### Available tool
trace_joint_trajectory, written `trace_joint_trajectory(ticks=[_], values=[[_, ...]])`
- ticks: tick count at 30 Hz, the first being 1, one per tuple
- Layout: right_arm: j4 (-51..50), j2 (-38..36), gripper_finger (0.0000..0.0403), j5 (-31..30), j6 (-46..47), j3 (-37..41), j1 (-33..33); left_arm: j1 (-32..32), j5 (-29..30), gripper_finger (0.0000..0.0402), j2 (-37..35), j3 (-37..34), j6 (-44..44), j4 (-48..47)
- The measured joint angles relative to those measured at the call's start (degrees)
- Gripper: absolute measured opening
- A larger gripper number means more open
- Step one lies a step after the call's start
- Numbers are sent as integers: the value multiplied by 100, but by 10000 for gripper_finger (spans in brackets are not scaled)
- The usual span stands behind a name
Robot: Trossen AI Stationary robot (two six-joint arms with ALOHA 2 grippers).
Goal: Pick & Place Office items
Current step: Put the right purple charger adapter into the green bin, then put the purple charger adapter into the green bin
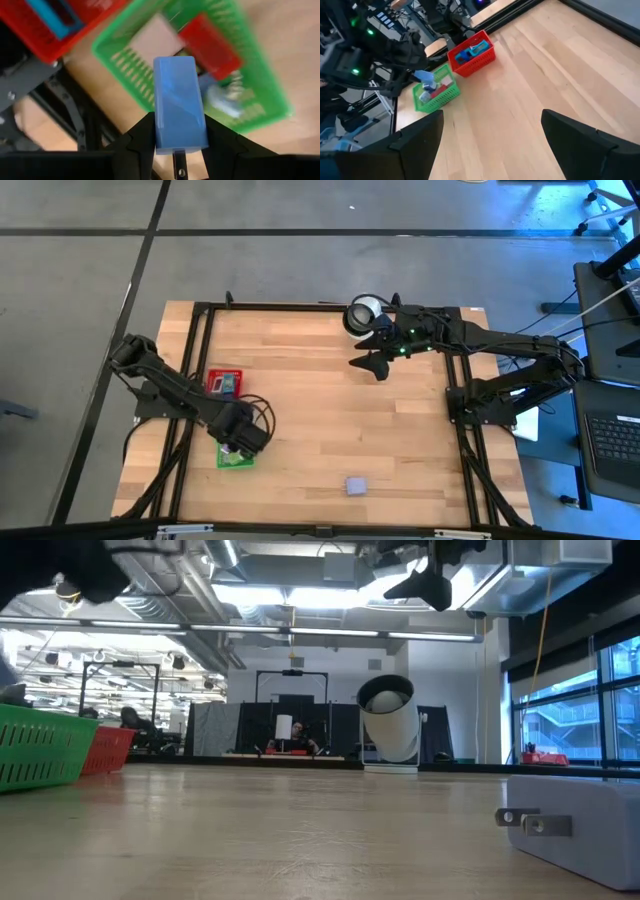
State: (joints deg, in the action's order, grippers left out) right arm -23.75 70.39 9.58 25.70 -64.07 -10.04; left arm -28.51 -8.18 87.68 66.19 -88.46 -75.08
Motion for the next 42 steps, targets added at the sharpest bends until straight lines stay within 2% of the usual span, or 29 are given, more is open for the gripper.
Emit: trace_joint_trajectory(ticks=[8,18,22,31,35,42], values=[[2,0,339,17,46,0,0,87,289,132,0,-572,-429,24],[-209,14,339,31,84,0,254,212,275,197,0,-583,-478,25],[-208,52,339,25,303,0,505,329,-40,216,0,-530,-64,0],[-310,427,339,-621,1255,0,1517,481,119,210,0,75,848,4],[-305,796,339,-858,1702,2,2091,433,527,209,0,427,1027,7],[-252,1489,339,-855,2194,2,3070,253,1316,209,0,798,1275,38]])
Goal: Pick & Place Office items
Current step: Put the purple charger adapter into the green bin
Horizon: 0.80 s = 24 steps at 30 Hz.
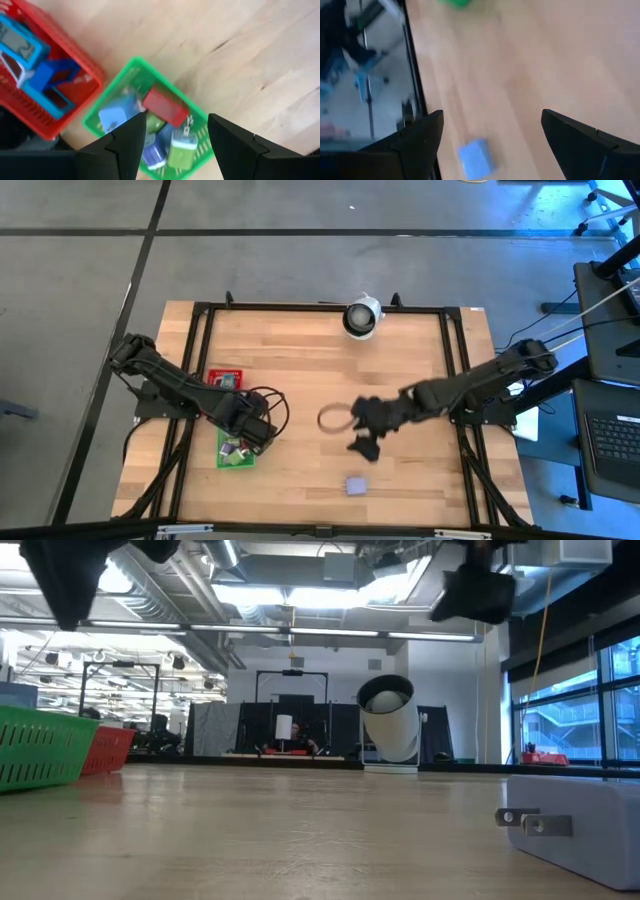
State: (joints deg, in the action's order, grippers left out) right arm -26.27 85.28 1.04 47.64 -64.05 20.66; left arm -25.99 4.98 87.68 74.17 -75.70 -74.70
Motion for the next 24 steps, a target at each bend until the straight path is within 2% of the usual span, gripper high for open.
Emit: trace_joint_trajectory(ticks=[6,13,17,24], values=[[113,718,339,-30,-142,0,935,-58,325,209,0,16,-76,165],[636,1604,339,-635,-1278,0,1785,-91,478,207,0,16,-151,733],[1016,1873,339,-1105,-1709,0,1992,-129,550,206,0,16,-151,933],[1127,2188,339,-1133,-1439,-2,2012,-178,603,206,0,16,-176,1073]])
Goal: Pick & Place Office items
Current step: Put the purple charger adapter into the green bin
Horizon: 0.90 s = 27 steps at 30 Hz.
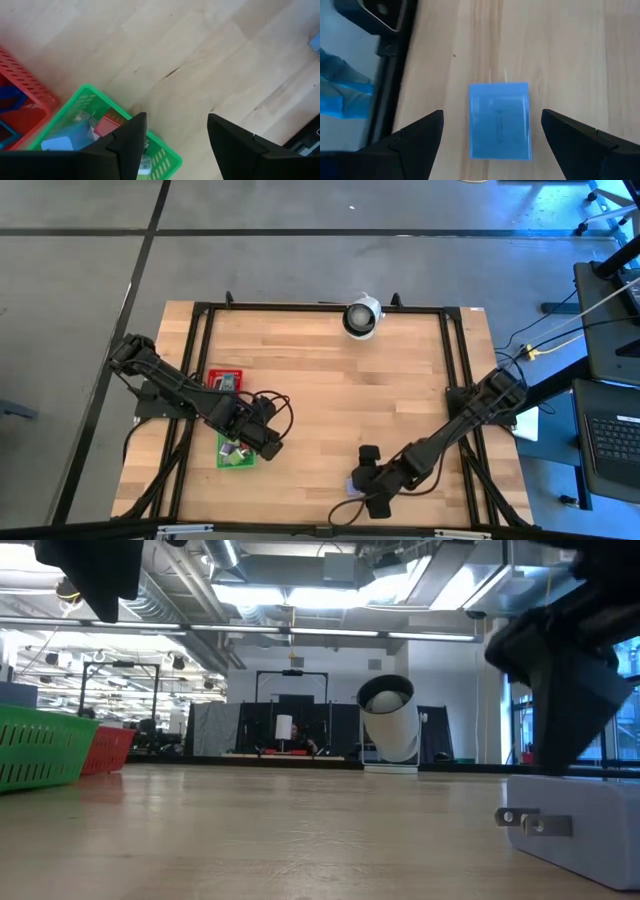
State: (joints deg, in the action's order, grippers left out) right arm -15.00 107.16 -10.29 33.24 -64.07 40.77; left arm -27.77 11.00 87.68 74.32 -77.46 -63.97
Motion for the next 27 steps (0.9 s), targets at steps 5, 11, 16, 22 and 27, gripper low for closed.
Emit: trace_joint_trajectory(ticks=[5,11,16,22,27], values=[[28,252,339,-147,-69,0,-2,0,4,207,0,0,-82,2],[30,364,335,-124,71,0,-4,0,0,205,0,0,-84,3],[40,364,294,-93,78,0,-4,0,62,207,0,0,-82,3],[50,364,207,-81,274,0,-4,0,155,205,0,0,-82,3],[51,341,207,-83,985,-2,-16,0,155,204,0,0,-82,3]])
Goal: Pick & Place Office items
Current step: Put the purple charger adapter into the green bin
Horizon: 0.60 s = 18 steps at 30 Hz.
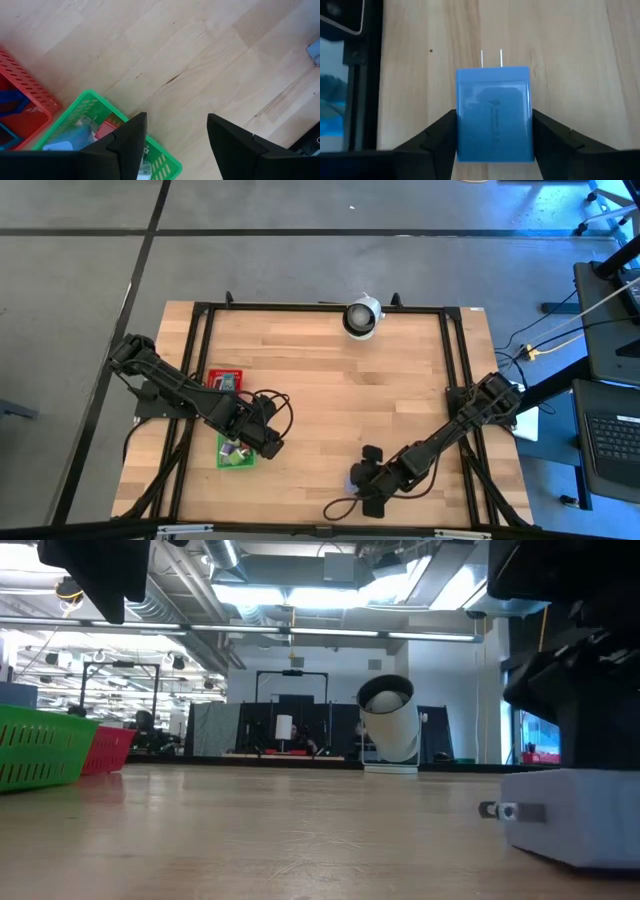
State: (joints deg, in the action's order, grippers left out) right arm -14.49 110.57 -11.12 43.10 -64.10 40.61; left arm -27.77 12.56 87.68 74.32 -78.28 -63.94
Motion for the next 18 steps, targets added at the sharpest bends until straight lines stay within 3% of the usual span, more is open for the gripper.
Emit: trace_joint_trajectory(ticks=[5,8,18], values=[[-186,-370,207,96,689,11,-213,0,2,201,0,0,45,-2],[-291,-831,207,-225,634,11,-416,0,54,201,0,0,49,-3],[295,-2836,207,-3090,-730,9,-1048,13,596,201,0,0,-189,4]])
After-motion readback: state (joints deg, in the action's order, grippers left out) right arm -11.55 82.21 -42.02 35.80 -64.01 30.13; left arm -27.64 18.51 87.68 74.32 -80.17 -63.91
